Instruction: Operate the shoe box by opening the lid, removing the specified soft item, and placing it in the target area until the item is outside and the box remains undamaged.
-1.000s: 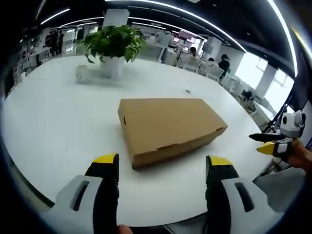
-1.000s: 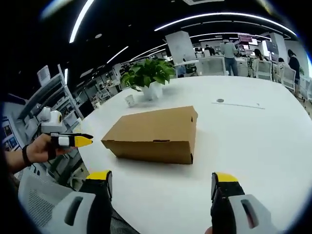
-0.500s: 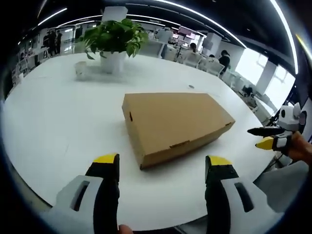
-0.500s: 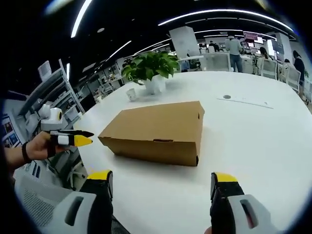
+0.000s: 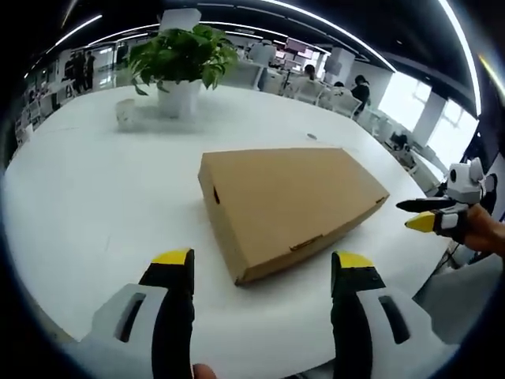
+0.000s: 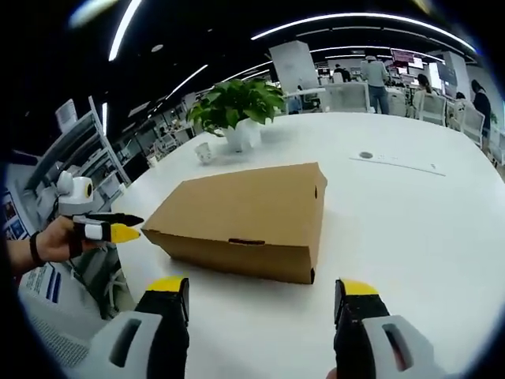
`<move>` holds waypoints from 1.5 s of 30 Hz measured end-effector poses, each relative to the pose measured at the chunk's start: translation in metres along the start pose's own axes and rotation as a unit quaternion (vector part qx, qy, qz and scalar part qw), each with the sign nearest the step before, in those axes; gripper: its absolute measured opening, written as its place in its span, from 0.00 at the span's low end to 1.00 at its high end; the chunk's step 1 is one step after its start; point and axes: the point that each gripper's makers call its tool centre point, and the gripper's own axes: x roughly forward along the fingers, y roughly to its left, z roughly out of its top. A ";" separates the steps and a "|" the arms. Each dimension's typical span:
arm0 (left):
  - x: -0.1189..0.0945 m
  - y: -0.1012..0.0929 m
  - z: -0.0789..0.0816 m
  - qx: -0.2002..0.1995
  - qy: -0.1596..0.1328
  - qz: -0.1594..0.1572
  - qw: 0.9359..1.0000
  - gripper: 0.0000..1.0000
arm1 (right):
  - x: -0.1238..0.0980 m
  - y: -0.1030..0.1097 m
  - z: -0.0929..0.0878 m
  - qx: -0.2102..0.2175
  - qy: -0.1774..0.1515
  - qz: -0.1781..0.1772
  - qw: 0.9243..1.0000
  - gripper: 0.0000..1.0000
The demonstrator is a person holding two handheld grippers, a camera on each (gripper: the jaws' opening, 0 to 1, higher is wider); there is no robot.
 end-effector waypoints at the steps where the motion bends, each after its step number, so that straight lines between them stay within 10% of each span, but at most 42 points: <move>1: 0.002 0.000 0.000 0.001 0.001 -0.002 1.000 0.69 | 0.003 -0.001 0.001 -0.002 0.001 -0.001 1.000 0.73; 29: 0.040 -0.004 -0.001 0.061 0.036 -0.038 0.997 0.61 | 0.052 0.002 0.020 -0.130 0.019 -0.001 0.991 0.68; 45: 0.044 -0.001 -0.003 0.071 0.027 -0.030 0.997 0.59 | 0.052 0.001 0.020 -0.130 0.009 -0.018 0.991 0.64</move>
